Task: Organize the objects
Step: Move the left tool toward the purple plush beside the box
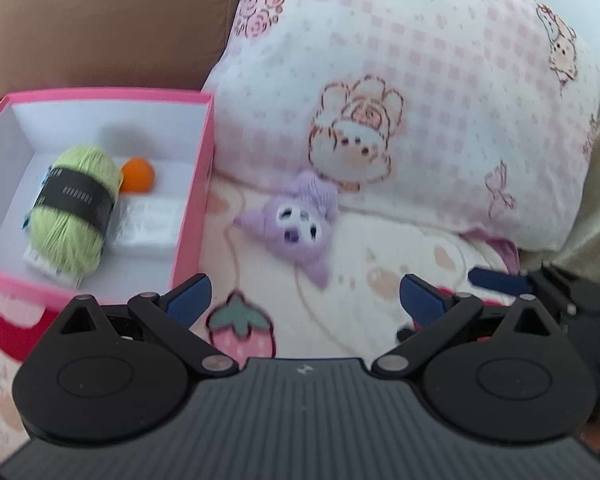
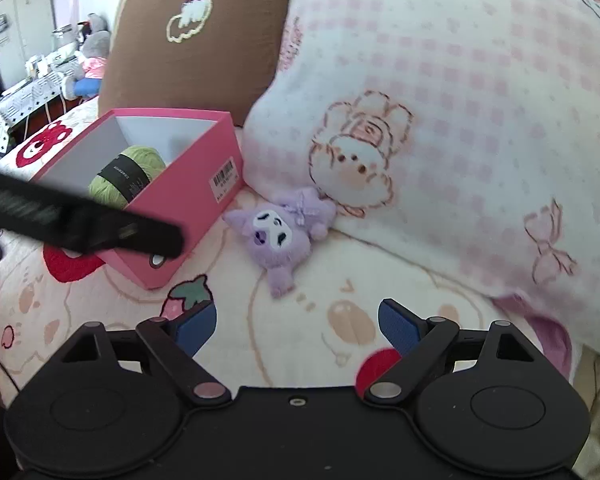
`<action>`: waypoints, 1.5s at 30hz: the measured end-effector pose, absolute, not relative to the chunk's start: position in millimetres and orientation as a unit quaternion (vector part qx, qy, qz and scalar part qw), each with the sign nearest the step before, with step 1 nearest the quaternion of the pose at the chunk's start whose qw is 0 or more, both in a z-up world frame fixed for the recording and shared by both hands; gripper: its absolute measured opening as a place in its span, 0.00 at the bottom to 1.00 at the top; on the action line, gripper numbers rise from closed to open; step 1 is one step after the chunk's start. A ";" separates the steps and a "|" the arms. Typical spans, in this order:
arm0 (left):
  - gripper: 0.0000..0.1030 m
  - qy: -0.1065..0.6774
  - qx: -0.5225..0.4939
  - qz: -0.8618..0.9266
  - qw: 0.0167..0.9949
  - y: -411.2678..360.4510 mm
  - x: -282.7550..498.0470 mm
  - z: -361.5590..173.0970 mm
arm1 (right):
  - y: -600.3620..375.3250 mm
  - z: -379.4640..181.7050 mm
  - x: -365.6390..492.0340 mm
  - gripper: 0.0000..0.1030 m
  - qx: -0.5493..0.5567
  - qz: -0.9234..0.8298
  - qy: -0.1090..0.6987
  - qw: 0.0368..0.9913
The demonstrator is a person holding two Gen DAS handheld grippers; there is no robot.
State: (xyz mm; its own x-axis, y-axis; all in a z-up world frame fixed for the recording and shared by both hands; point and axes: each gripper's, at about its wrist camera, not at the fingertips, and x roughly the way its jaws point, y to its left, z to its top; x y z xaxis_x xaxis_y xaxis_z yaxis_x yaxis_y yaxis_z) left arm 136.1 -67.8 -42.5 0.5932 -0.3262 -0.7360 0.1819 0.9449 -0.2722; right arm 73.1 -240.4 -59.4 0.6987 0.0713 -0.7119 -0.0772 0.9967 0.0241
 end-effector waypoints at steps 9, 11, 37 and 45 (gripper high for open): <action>0.85 0.426 -0.115 -0.172 0.881 -87.0 165.8 -68.4 | -209.1 -75.4 104.1 0.88 -0.100 0.027 0.370 0.923; 0.83 0.421 -0.116 -0.146 0.888 -86.3 166.7 -74.3 | -210.0 -79.6 109.6 0.88 -0.092 0.031 0.366 0.925; 0.47 0.393 -0.093 -0.158 0.901 -112.1 169.2 -113.3 | -239.1 -142.3 136.1 0.47 0.043 0.047 0.369 0.927; 0.45 0.405 -0.123 -0.151 0.893 -109.8 174.5 -122.8 | -234.2 -150.9 136.5 0.28 0.029 0.043 0.369 0.928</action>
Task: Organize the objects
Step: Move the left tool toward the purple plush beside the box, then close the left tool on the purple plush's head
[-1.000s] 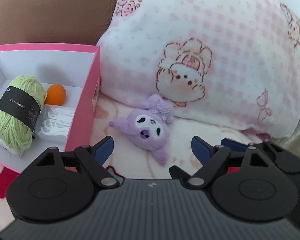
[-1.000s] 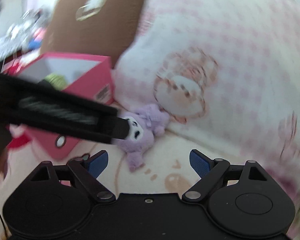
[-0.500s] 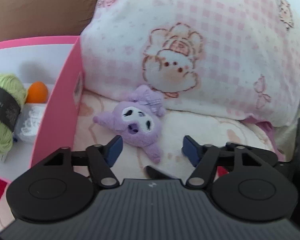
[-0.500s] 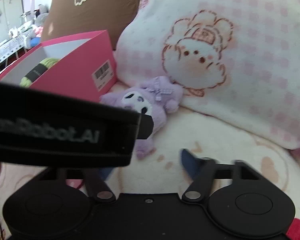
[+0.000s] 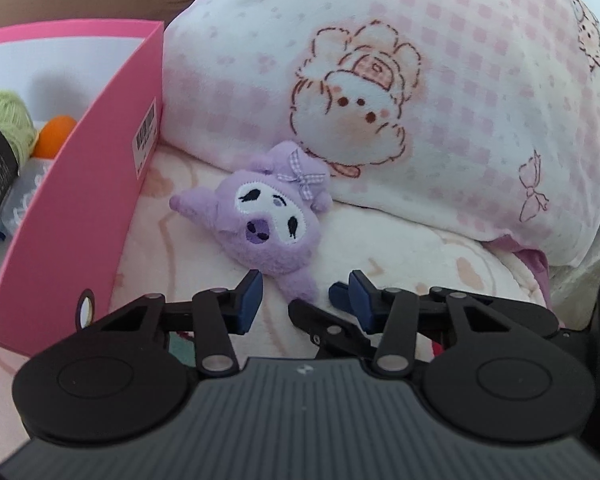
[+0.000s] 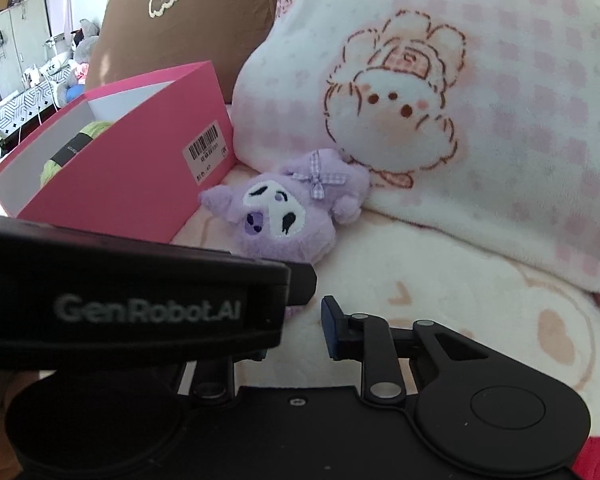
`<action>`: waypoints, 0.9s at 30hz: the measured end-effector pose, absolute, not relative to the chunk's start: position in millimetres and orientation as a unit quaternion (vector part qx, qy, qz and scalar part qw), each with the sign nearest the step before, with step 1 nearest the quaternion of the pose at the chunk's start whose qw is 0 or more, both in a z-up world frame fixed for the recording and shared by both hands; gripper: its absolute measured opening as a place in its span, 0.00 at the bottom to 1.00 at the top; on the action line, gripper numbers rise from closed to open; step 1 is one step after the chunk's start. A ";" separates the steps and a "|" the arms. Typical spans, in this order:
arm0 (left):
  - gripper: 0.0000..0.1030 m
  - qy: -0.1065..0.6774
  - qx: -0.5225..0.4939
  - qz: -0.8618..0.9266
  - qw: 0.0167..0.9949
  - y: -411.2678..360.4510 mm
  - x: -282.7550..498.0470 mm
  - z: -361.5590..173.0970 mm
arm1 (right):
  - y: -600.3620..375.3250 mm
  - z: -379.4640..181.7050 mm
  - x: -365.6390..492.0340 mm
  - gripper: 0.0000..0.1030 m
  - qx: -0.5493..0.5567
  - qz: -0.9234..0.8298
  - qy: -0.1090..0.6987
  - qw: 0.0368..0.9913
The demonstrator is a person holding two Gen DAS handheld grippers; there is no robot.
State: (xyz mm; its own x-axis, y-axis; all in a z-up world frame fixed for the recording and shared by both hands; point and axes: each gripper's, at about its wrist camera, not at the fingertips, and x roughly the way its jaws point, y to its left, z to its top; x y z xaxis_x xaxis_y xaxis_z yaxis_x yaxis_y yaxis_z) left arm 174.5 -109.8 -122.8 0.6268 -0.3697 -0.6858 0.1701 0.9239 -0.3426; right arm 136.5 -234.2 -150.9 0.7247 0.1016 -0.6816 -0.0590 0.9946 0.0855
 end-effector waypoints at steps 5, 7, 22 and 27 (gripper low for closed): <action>0.44 0.409 -0.133 -0.152 0.890 -111.7 177.5 -128.8 | -231.6 -155.2 140.6 0.29 0.023 0.043 0.360 0.932; 0.43 0.414 -0.137 -0.151 0.887 -112.1 179.3 -131.5 | -228.9 -157.6 142.3 0.30 0.012 0.042 0.359 0.932; 0.44 0.409 -0.154 -0.152 0.887 -104.2 177.2 -131.9 | -227.0 -150.7 140.9 0.25 0.002 0.038 0.346 0.937; 0.47 0.415 -0.158 -0.143 0.885 -102.4 175.7 -133.5 | -225.2 -154.4 138.9 0.29 0.003 0.040 0.351 0.936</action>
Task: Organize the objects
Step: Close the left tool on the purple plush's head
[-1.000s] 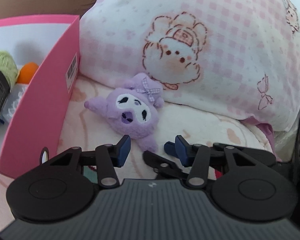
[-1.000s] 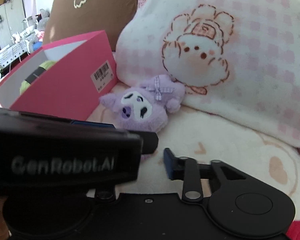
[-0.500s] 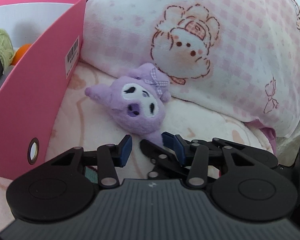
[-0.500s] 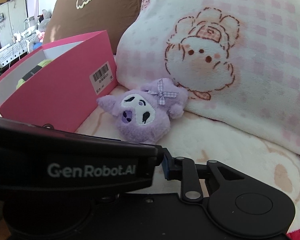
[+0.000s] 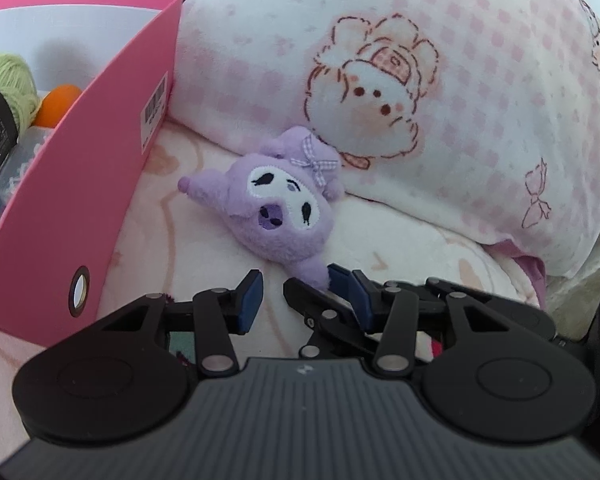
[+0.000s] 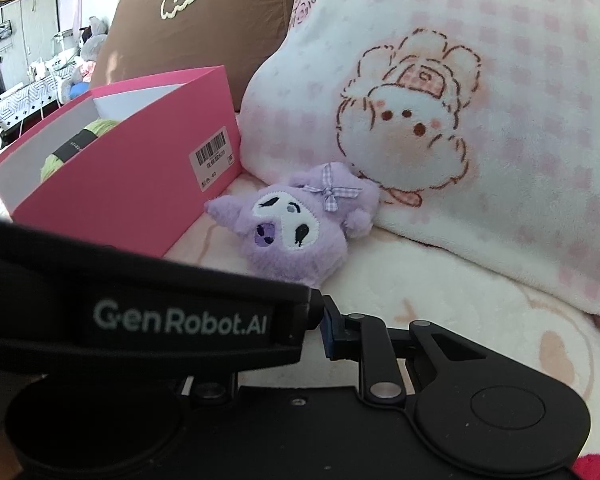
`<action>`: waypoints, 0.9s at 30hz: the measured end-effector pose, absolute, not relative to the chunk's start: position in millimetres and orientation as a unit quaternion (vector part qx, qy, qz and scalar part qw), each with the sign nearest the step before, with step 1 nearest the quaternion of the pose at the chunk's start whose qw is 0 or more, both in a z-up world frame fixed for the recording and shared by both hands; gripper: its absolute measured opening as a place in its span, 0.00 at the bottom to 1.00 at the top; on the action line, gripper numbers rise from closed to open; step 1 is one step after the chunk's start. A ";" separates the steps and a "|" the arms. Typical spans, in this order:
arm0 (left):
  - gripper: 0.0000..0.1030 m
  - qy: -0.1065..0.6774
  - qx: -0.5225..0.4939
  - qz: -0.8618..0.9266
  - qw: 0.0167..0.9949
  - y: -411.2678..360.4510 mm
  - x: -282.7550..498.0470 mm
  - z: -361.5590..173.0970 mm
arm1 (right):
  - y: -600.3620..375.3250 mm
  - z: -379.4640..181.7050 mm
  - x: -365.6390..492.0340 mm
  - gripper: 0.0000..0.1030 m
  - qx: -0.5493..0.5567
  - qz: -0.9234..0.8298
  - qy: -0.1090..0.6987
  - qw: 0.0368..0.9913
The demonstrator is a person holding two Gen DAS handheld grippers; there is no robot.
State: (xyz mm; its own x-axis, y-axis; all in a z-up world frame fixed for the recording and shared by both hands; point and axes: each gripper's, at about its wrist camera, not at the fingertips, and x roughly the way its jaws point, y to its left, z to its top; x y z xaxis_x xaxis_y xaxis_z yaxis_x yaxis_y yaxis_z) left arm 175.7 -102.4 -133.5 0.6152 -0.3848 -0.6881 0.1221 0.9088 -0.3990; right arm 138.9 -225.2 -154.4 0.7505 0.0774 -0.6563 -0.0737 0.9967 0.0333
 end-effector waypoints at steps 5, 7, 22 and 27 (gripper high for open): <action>0.61 0.411 -0.138 -0.122 0.893 -113.2 192.3 -132.3 | -222.3 -161.5 139.3 0.73 0.001 0.041 0.350 0.936; 0.65 0.417 -0.145 -0.101 0.892 -113.0 202.4 -132.2 | -229.7 -162.3 141.0 0.85 0.010 0.009 0.341 0.940; 0.46 0.420 -0.140 -0.117 0.889 -104.7 206.3 -132.4 | -233.4 -157.5 165.1 0.85 0.014 0.052 0.347 0.936; 0.42 0.423 -0.141 -0.130 0.886 -106.0 207.9 -129.5 | -229.7 -163.0 171.1 0.83 -0.023 0.056 0.337 0.940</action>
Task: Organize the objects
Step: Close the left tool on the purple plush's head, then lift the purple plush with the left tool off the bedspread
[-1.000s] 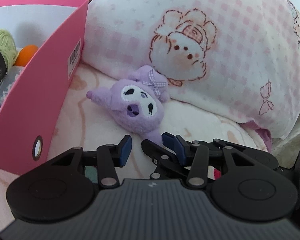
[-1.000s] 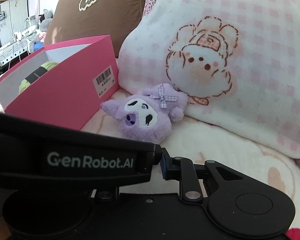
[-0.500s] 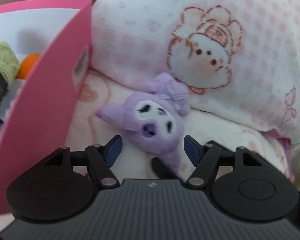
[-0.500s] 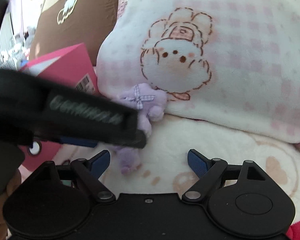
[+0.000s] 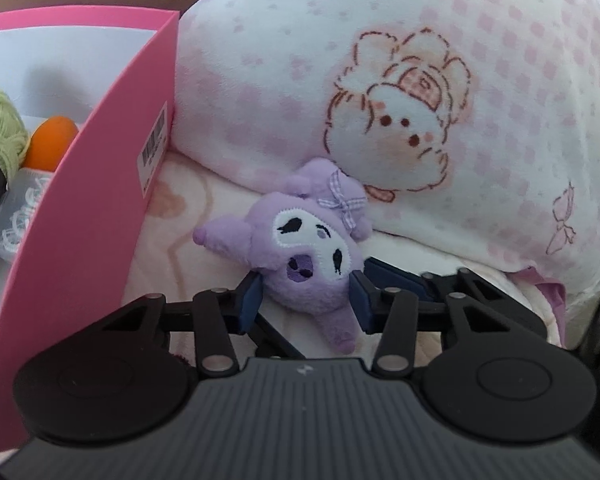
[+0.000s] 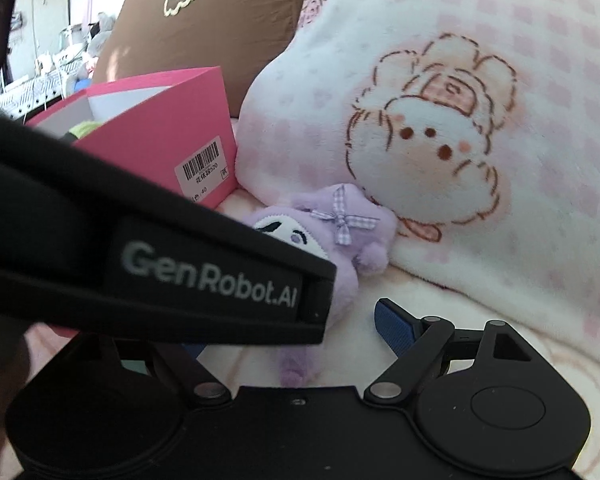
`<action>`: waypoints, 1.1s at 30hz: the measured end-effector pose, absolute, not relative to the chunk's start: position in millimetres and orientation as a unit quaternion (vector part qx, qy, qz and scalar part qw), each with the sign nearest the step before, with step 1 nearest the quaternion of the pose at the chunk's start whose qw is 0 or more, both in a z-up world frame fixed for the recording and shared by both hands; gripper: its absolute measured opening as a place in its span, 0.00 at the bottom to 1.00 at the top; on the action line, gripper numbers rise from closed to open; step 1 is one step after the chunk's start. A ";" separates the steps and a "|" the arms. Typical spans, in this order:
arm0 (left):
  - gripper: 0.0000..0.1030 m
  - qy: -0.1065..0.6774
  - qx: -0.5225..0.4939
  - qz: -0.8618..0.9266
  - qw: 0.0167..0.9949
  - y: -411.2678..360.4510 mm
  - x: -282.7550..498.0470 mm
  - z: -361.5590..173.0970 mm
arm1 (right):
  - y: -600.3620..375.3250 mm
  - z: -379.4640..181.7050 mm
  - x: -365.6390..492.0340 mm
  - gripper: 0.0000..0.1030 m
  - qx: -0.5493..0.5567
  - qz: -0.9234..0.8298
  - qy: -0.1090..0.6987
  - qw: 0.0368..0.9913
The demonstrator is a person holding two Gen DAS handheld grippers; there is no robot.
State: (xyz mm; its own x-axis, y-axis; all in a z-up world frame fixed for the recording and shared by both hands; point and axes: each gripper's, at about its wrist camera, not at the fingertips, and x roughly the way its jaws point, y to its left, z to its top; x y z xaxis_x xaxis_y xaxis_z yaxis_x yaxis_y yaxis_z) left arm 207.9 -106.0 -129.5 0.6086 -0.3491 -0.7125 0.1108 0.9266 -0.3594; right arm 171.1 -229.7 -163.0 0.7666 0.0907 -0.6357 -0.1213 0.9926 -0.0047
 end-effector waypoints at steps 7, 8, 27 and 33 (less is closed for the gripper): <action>0.39 0.420 -0.127 -0.172 0.882 -105.0 203.7 -119.5 | -231.4 -159.9 162.3 0.76 -0.040 0.074 0.310 0.947; 0.39 0.418 -0.127 -0.178 0.882 -102.8 203.8 -117.5 | -233.1 -159.3 161.3 0.75 -0.038 0.073 0.310 0.947; 0.39 0.493 -0.158 -0.222 0.826 -72.3 165.8 -125.6 | -198.1 -140.3 88.4 0.75 -0.106 0.064 0.346 0.930; 0.39 0.502 -0.163 -0.236 0.816 -71.6 148.0 -127.3 | -194.1 -134.7 60.7 0.75 -0.115 0.062 0.346 0.929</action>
